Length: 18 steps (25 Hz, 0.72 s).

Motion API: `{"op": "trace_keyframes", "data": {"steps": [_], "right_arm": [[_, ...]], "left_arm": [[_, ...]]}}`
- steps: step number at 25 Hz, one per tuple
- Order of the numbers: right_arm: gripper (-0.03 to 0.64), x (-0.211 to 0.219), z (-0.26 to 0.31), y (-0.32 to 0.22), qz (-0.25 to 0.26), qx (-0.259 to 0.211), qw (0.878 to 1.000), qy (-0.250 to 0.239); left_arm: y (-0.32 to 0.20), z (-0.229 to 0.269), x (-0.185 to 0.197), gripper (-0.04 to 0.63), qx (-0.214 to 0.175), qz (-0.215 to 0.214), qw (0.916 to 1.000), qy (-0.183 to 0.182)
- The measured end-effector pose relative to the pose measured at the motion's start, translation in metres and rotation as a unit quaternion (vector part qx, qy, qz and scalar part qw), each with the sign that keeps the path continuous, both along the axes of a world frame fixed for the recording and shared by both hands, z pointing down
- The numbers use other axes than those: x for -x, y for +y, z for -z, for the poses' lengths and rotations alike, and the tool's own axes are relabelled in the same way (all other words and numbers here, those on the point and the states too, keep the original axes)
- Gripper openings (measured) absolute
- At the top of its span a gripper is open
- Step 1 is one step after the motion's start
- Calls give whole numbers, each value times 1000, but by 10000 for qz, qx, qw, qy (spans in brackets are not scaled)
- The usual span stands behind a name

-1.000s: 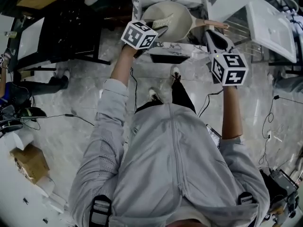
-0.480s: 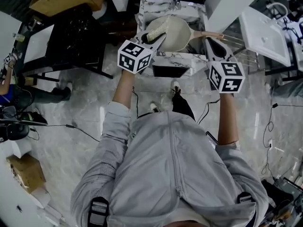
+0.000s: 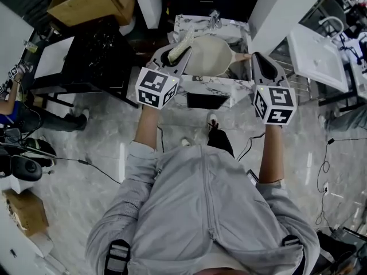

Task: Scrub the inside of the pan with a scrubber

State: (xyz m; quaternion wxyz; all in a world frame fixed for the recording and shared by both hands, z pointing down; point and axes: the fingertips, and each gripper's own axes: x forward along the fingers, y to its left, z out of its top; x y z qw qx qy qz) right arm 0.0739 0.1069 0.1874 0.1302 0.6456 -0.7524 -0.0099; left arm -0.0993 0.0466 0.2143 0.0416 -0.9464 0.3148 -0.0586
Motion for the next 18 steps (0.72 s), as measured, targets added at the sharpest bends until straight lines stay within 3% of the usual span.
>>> {"op": "trace_keyframes", "data": {"steps": [18], "right_arm": [[37, 30, 50, 6, 292, -543, 9980, 166]], "left_arm": [[17, 67, 42, 67, -935, 568, 9940, 8]]}}
